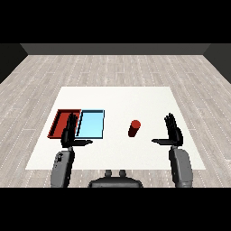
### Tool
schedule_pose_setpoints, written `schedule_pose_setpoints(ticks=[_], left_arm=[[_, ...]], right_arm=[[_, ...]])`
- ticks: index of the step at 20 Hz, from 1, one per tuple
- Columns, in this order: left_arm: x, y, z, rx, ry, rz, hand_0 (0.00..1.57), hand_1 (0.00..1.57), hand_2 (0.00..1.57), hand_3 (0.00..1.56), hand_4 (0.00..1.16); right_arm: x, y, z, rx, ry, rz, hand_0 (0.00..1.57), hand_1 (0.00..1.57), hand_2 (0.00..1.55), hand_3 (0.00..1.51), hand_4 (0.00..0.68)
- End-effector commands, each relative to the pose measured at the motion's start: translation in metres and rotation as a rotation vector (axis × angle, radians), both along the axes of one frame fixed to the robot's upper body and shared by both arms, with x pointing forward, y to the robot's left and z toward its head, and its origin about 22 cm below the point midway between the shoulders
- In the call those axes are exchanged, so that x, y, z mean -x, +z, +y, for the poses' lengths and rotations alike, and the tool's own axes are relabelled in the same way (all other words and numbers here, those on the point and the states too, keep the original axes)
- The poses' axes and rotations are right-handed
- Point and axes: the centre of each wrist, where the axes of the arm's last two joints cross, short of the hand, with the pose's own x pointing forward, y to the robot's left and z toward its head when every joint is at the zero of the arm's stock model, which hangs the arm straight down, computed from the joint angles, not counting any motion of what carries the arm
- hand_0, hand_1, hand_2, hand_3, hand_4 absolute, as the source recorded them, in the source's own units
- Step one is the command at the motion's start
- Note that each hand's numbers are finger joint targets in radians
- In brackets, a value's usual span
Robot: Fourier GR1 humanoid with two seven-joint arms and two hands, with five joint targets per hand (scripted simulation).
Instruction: Pick the red can and put it in the red box
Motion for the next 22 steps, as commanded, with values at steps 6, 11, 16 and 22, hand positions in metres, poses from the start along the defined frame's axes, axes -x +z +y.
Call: schedule_pose_setpoints(ticks=[6, 11, 16, 22], left_arm=[[0.006, -0.012, -0.004, 0.023, -0.002, -0.045, 0.0, 0.0, 0.0, 0.0, 0.0], [-0.017, -0.005, 0.002, 0.037, -0.021, -0.061, 0.0, 0.0, 0.0, 0.0, 0.0], [0.012, -0.011, -0.019, 0.047, -0.025, -0.045, 0.0, 0.0, 0.0, 0.0, 0.0], [0.005, -0.009, -0.011, 0.046, -0.015, -0.064, 0.0, 0.0, 0.0, 0.0, 0.0]], right_arm=[[-0.014, 0.001, -0.015, -0.017, 0.034, -0.026, 0.0, 0.0, 0.0, 0.0, 0.0], [-0.014, 0.001, -0.019, -0.001, 0.057, 0.013, 0.0, 0.0, 0.0, 0.0, 0.0], [-0.036, 0.006, 0.03, -0.067, 0.068, 0.036, 0.0, 0.0, 0.0, 0.0, 0.0], [-0.041, -0.018, 0.032, -0.12, 0.112, 0.07, 0.0, 0.0, 0.0, 0.0, 0.0]])
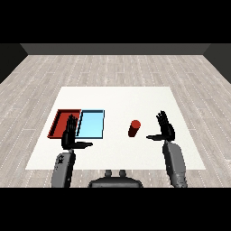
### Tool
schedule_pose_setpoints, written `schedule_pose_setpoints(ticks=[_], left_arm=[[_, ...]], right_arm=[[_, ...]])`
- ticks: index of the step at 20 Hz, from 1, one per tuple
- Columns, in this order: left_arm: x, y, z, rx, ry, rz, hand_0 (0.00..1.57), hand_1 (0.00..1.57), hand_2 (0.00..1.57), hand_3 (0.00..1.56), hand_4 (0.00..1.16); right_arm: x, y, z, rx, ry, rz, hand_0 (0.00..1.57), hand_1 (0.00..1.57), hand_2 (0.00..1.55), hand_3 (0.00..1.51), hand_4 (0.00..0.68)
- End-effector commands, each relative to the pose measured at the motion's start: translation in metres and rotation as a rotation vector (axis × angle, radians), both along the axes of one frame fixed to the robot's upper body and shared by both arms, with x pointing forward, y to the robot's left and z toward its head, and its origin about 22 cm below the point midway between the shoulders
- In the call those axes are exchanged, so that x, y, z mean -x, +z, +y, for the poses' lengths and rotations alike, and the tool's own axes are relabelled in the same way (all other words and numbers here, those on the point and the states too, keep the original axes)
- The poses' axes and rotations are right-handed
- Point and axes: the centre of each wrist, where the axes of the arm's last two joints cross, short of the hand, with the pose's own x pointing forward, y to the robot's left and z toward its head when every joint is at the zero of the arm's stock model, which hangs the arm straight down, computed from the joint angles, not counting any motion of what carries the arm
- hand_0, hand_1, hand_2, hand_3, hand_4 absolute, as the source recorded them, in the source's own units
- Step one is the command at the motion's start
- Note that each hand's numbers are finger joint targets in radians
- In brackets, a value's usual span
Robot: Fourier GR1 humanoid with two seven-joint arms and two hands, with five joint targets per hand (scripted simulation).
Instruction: Pick the red can and put it in the red box
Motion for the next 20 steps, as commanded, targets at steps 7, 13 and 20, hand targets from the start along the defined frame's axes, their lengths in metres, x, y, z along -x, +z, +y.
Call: schedule_pose_setpoints(ticks=[7, 13, 20], left_arm=[[-0.002, -0.009, 0.006, 0.009, 0.02, 0.009, 0.0, 0.0, 0.0, 0.0, 0.0], [-0.001, 0.002, 0.005, 0.021, 0.007, -0.004, 0.0, 0.0, 0.0, 0.0, 0.0], [-0.001, -0.007, 0.007, 0.034, 0.012, 0.007, 0.0, 0.0, 0.0, 0.0, 0.0]], right_arm=[[-0.022, -0.019, 0.046, -0.048, 0.035, 0.089, 0.0, 0.0, 0.0, 0.0, 0.0], [-0.02, -0.06, 0.057, -0.045, 0.078, 0.099, 0.0, 0.0, 0.0, 0.0, 0.0], [-0.027, -0.062, 0.062, -0.109, 0.083, 0.132, 0.0, 0.0, 0.0, 0.0, 0.0]])
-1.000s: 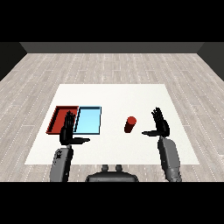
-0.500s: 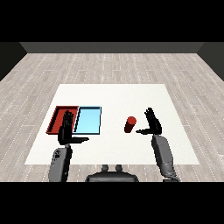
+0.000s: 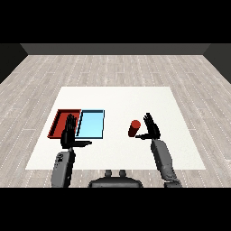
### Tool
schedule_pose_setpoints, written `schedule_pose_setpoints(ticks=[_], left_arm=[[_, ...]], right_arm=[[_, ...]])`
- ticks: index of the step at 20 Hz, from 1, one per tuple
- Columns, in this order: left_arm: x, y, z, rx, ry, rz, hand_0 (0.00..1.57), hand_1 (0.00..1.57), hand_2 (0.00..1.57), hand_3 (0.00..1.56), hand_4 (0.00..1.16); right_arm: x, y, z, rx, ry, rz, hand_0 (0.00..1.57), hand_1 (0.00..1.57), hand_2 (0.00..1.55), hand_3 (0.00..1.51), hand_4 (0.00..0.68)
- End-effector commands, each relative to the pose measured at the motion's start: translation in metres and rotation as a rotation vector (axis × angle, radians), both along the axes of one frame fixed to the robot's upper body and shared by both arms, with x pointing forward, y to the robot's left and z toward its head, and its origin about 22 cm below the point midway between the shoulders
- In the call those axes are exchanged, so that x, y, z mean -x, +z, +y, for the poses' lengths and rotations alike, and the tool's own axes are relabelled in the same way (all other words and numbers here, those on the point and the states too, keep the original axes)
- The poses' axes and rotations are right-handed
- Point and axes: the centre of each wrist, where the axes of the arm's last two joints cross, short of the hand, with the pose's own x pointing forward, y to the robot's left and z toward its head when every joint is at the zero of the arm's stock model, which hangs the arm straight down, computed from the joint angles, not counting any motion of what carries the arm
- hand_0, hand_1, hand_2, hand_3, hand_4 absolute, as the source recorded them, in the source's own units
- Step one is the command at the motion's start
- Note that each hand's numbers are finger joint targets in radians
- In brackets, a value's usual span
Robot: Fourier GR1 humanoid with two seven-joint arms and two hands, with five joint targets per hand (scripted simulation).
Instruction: Pick the red can and put it in the red box
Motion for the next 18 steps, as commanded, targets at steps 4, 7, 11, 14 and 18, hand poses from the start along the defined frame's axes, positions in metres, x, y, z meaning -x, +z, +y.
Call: schedule_pose_setpoints(ticks=[4, 7, 11, 14, 18], left_arm=[[0.004, 0.011, -0.002, 0.004, -0.01, -0.018, 0.0, 0.0, 0.0, 0.0, 0.0], [-0.006, 0.02, -0.004, -0.001, -0.007, -0.005, 0.0, 0.0, 0.0, 0.0, 0.0], [0.0, 0.02, -0.013, 0.002, 0.007, -0.01, 0.0, 0.0, 0.0, 0.0, 0.0], [0.013, 0.008, -0.001, -0.014, -0.017, 0.0, 0.0, 0.0, 0.0, 0.0, 0.0], [0.005, 0.006, -0.02, -0.027, 0.003, -0.011, 0.0, 0.0, 0.0, 0.0, 0.0]], right_arm=[[-0.022, -0.006, 0.012, -0.018, 0.008, 0.036, 0.0, 0.0, 0.0, 0.0, 0.0], [-0.01, -0.003, 0.012, -0.011, 0.008, 0.037, 0.0, 0.0, 0.0, 0.0, 0.0], [-0.022, -0.021, 0.032, -0.044, 0.024, 0.053, 0.0, 0.0, 0.0, 0.0, 0.0], [-0.022, 0.004, 0.02, -0.029, 0.041, 0.059, 0.0, 0.0, 0.0, 0.0, 0.0], [-0.028, -0.022, 0.052, -0.071, 0.054, 0.053, 0.0, 0.0, 0.0, 0.0, 0.0]])
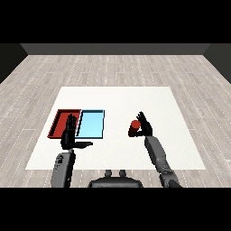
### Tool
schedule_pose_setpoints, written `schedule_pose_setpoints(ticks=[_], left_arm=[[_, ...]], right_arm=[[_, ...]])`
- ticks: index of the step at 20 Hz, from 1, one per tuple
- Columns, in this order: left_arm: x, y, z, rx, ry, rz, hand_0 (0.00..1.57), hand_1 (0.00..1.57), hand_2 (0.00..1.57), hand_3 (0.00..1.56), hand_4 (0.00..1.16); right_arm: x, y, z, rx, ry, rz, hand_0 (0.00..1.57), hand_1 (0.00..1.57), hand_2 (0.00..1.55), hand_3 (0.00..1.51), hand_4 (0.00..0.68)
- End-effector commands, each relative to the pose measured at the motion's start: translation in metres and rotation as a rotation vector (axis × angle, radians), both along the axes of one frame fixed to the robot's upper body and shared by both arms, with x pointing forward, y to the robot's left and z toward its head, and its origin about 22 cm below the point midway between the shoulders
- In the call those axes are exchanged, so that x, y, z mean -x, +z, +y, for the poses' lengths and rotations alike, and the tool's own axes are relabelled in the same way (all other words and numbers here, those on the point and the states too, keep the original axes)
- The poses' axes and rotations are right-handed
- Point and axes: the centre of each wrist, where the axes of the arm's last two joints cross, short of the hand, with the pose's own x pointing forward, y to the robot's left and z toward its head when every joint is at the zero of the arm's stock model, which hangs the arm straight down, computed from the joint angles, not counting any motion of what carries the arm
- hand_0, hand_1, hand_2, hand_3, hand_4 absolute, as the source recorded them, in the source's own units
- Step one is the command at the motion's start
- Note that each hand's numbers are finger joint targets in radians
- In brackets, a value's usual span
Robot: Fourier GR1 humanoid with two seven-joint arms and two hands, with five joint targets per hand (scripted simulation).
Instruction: Pick the red can and put it in the red box
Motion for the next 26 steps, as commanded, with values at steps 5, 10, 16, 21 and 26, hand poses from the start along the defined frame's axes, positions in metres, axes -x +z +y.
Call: schedule_pose_setpoints(ticks=[5, 10, 16, 21, 26], left_arm=[[0.009, -0.005, 0.025, 0.009, 0.011, -0.005, 0.0, 0.0, 0.0, 0.0, 0.0], [-0.02, 0.0, -0.004, 0.004, 0.012, -0.018, 0.0, 0.0, 0.0, 0.0, 0.0], [-0.003, -0.003, -0.003, 0.003, 0.012, -0.027, 0.0, 0.0, 0.0, 0.0, 0.0], [0.0, 0.004, -0.002, 0.008, 0.006, 0.006, 0.0, 0.0, 0.0, 0.0, 0.0], [0.003, 0.007, -0.003, -0.002, 0.006, -0.003, 0.0, 0.0, 0.0, 0.0, 0.0]], right_arm=[[-0.004, 0.001, 0.007, -0.001, 0.017, 0.007, 0.0, 0.0, 0.0, 0.0, 0.0], [-0.013, 0.005, 0.011, 0.014, 0.028, 0.01, 0.0, 0.0, 0.0, 0.0, 0.0], [-0.018, 0.005, 0.034, -0.006, 0.036, 0.051, 0.0, 0.0, 0.0, 0.0, 0.0], [-0.025, -0.001, 0.047, 0.064, 0.016, 0.043, 0.0, 0.0, 0.0, 0.0, 0.0], [-0.014, -0.014, 0.031, 0.125, -0.133, 0.078, 1.26, 1.26, 1.32, 1.28, 0.269]])
